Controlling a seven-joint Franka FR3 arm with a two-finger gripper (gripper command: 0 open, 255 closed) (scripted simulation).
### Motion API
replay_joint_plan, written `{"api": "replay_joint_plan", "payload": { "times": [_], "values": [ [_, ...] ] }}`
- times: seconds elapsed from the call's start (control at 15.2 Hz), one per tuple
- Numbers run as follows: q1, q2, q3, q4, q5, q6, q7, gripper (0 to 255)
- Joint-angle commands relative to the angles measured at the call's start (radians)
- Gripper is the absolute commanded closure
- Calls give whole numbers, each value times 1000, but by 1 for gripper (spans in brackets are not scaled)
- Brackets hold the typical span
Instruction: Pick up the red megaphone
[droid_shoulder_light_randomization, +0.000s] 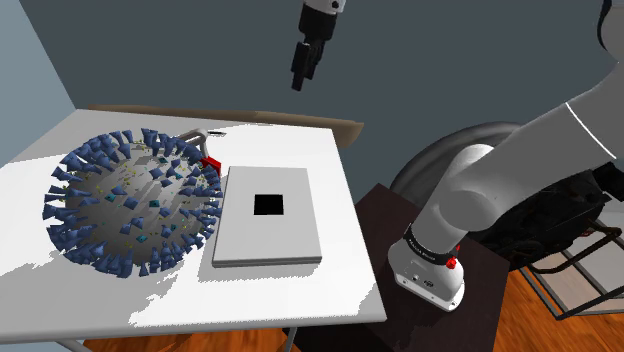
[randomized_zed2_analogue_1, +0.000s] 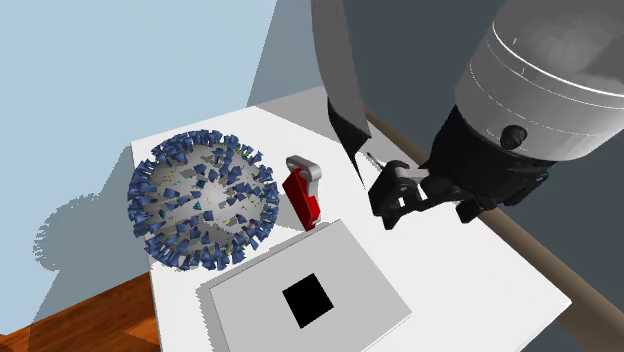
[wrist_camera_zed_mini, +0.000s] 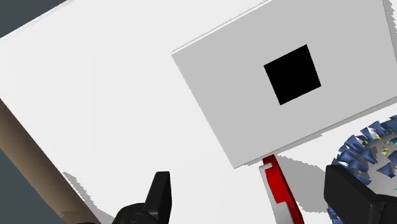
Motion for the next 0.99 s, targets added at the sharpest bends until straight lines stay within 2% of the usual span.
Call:
{"api": "replay_joint_plan", "payload": {
  "times": [0.0, 0.46, 0.92],
  "values": [
    [13, 67, 5, 26, 13, 41, -21, 0],
    [55, 306, 28, 155, 52, 145, -92, 0],
    [92, 548, 63, 338, 76, 199, -155, 0]
  ]
}}
